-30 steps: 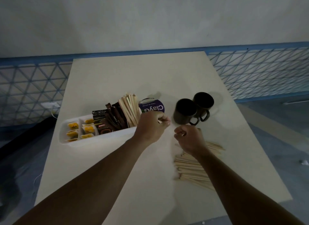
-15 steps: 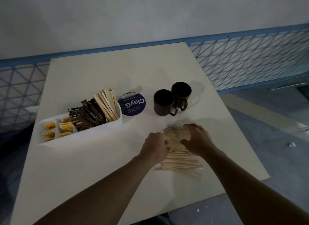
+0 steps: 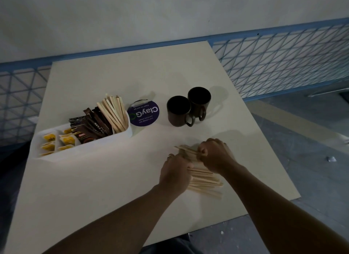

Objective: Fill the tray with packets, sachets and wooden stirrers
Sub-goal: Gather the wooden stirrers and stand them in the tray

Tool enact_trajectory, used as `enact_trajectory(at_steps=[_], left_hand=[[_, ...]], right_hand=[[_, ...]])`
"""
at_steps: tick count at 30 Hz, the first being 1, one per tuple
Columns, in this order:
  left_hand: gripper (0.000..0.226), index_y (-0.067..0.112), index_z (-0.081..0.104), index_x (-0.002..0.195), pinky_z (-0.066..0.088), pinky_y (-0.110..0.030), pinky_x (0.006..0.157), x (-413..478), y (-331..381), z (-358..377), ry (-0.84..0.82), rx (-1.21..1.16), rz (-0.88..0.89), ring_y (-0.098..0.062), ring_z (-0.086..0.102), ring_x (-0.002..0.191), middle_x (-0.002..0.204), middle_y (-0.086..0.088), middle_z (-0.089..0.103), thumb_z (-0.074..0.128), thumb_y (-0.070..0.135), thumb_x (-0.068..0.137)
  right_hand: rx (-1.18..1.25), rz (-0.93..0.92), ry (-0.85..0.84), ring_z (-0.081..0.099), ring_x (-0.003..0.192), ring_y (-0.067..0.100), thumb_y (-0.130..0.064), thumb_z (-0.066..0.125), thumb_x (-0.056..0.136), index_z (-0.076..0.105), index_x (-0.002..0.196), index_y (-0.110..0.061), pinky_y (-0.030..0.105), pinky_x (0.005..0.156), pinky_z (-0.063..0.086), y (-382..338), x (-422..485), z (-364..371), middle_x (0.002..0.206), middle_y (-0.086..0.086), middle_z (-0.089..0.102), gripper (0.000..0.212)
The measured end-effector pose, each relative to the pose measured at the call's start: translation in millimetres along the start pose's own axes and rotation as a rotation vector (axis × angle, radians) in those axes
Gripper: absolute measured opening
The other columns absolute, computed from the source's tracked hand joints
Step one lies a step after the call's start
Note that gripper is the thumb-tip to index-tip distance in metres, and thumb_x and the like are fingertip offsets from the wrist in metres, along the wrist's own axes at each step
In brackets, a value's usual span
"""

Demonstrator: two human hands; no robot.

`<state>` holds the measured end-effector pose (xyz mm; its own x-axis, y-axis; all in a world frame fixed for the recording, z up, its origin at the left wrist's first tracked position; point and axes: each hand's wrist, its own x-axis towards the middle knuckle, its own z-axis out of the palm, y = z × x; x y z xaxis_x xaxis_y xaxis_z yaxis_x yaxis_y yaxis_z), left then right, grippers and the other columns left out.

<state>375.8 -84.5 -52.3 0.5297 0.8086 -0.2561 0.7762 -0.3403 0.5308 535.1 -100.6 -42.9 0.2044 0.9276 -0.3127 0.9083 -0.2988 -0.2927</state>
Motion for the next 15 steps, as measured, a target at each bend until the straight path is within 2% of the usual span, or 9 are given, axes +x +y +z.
enact_trajectory(at_steps=[4,8,11,15], left_hand=[[0.018,0.024,0.072,0.094,0.04,-0.028,0.077,1,4,4,0.061,0.009,-0.012,-0.018,0.049,0.095,0.102,0.004,0.067,0.065,0.014,0.08],[0.013,0.024,0.065,0.08,0.041,-0.029,0.079,2,6,7,0.074,0.057,0.068,-0.021,0.054,0.094,0.101,0.005,0.065,0.061,0.011,0.081],[0.015,0.024,0.068,0.09,0.039,-0.028,0.08,1,7,11,0.093,0.084,0.139,-0.02,0.053,0.095,0.11,0.005,0.063,0.06,0.013,0.082],[0.016,0.027,0.068,0.093,0.029,-0.025,0.078,6,5,16,0.05,0.053,0.073,-0.018,0.052,0.1,0.109,0.007,0.062,0.062,0.02,0.081]], right_hand=[[0.016,-0.012,-0.009,0.055,0.087,0.02,-0.018,0.061,0.083,0.064,0.084,-0.027,0.032,0.073,0.043,2,2,0,0.083,-0.006,0.053,0.009],[0.028,-0.022,-0.004,0.057,0.084,0.022,-0.012,0.058,0.081,0.064,0.083,-0.025,0.03,0.066,0.04,3,3,1,0.08,-0.005,0.056,0.015],[0.038,-0.027,-0.007,0.058,0.083,0.023,-0.009,0.054,0.08,0.062,0.08,-0.026,0.032,0.065,0.044,3,3,0,0.079,-0.003,0.058,0.019],[0.043,-0.029,0.009,0.056,0.085,0.022,-0.005,0.053,0.081,0.067,0.09,-0.022,0.029,0.065,0.041,2,4,0,0.089,0.002,0.063,0.023]])
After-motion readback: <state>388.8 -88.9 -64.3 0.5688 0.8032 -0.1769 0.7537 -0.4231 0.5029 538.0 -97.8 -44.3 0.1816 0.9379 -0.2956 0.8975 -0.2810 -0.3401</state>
